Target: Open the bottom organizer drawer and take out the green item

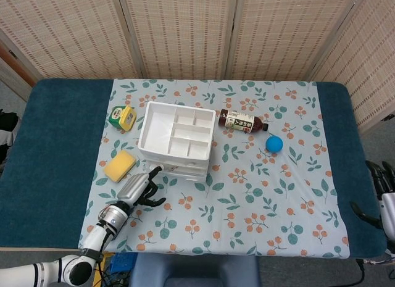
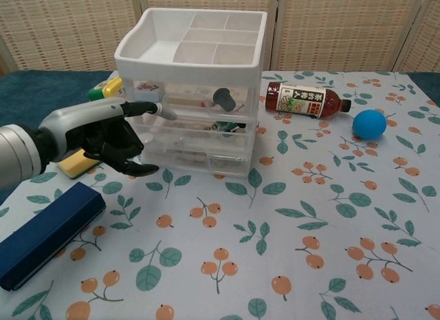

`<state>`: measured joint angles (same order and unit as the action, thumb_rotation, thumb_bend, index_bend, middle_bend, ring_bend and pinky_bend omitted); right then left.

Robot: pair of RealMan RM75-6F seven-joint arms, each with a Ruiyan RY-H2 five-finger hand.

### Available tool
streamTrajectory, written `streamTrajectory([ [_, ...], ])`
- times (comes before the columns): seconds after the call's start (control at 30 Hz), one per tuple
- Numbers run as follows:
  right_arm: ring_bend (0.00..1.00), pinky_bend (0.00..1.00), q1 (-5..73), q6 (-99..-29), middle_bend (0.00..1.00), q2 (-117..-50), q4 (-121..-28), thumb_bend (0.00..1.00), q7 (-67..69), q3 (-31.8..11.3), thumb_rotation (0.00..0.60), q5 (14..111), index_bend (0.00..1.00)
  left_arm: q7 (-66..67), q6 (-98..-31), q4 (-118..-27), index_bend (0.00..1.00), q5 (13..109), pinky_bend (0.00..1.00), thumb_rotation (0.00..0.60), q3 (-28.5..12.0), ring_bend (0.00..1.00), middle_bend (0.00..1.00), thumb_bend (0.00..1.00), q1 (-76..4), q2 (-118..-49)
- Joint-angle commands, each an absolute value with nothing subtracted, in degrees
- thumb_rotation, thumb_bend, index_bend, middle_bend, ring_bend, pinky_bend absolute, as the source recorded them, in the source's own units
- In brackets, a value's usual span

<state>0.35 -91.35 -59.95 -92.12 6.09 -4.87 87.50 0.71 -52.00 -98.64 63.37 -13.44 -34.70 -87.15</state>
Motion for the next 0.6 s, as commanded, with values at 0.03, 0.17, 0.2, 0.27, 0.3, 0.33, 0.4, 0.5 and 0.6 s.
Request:
streamTrajectory([
  [0.03,0.07,0.15,0.28,-91.31,0.11,-60.03,-91.92,0.23,6.29,-4.85,0.6,87.38,0.02,2.49,-51.72,-97.92,0.15,62.33,1.0,0.6,-13.37,1.0,0.93,0.26,-35.92,-87.86],
  [0.17,0.07,0.15,0.18,-91.28,0.11,-60.18,-91.48,0.23,6.76,-4.85,0.6,87.2,0.02,4.98,-51.2,-97.39,0.18,60.65,1.0,0.6,-13.15,1.0,0.94,0.26,-37.47,-88.3],
  [0.2,0.07,0.15,0.18,-91.24,0.11,-60.22,-91.38,0.23,6.85,-4.85,0.6,87.16,0.02,5.2,-51.06,-97.21,0.2,60.36,1.0,0.6,-13.14,1.0,0.94,0.26,-37.74,-88.4],
  [0.27,0.07,0.15,0.19,-91.12,0.11,-60.34,-91.15,0.23,7.11,-4.85,0.6,87.05,0.02,5.75,-50.63,-96.68,0.22,59.71,1.0,0.6,-12.95,1.0,0.94,0.26,-38.33,-88.51],
  [0.3,0.07,0.15,0.2,-91.03,0.11,-60.39,-91.05,0.23,7.2,-4.83,0.6,87.01,0.02,6.01,-50.54,-96.5,0.23,59.51,1.0,0.6,-12.86,1.0,0.94,0.26,-38.54,-88.52],
  [0.33,0.07,0.15,0.22,-90.93,0.11,-60.45,-90.93,0.23,7.31,-4.81,0.6,86.97,0.02,6.38,-50.58,-96.35,0.24,59.33,1.0,0.6,-12.71,1.0,0.94,0.26,-38.75,-88.53],
  [0.4,0.07,0.15,0.28,-90.76,0.11,-60.59,-90.74,0.23,7.47,-4.79,0.6,86.95,0.02,6.82,-50.91,-96.5,0.27,59.13,1.0,0.6,-12.46,1.0,0.94,0.26,-38.91,-88.47],
  [0.5,0.07,0.15,0.41,-90.56,0.11,-60.71,-90.56,0.23,7.58,-4.81,0.6,86.99,0.02,7.35,-51.85,-96.99,0.29,59.43,1.0,0.6,-12.08,1.0,0.94,0.26,-38.83,-88.27],
  [0.6,0.07,0.15,0.63,-90.31,0.11,-60.83,-90.43,0.23,7.64,-4.85,0.6,87.07,0.02,8.21,-52.51,-97.82,0.3,59.58,1.0,0.6,-11.43,1.0,0.94,0.26,-38.77,-87.79],
])
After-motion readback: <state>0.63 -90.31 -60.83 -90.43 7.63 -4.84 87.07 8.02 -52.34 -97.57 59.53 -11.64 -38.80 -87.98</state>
